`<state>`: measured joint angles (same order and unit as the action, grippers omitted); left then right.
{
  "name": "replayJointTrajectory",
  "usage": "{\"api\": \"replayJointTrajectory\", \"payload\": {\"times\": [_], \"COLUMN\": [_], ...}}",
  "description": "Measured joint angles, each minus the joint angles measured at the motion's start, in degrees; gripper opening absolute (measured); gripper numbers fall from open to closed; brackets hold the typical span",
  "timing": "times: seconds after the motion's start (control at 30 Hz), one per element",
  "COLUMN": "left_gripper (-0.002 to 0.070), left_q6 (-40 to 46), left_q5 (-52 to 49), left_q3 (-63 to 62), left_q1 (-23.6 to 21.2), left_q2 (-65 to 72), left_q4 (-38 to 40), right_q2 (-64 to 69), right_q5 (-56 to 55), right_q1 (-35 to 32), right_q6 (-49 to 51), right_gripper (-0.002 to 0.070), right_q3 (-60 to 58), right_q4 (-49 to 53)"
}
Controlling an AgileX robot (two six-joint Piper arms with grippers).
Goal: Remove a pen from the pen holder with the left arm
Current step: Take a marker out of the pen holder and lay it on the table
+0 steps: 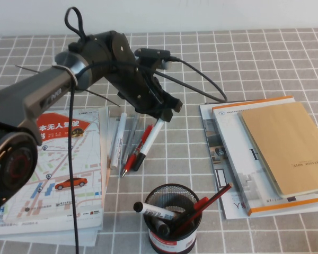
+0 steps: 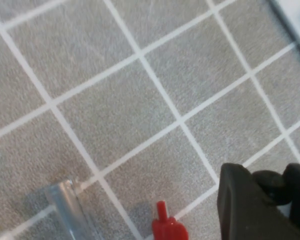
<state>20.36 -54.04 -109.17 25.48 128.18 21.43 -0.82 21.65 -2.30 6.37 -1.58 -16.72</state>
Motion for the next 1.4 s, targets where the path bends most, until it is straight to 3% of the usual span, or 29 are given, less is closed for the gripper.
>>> {"api": "replayJointTrajectory", "payload": {"times": [1.4], "left_gripper": [0.0141], "left_q6": [-3.01], "left_q5": [1.16], "left_q3": [-0.33], "left_q1": [0.48], "left_q2": [3.35], "left_q4": [-3.91], "right_q2": [0.00], "right_q5": [0.00], "right_q1": [0.00], "right_q6": [0.00], "right_gripper": [-0.0013], "right_q3": [0.00], "right_q4": [0.00]}}
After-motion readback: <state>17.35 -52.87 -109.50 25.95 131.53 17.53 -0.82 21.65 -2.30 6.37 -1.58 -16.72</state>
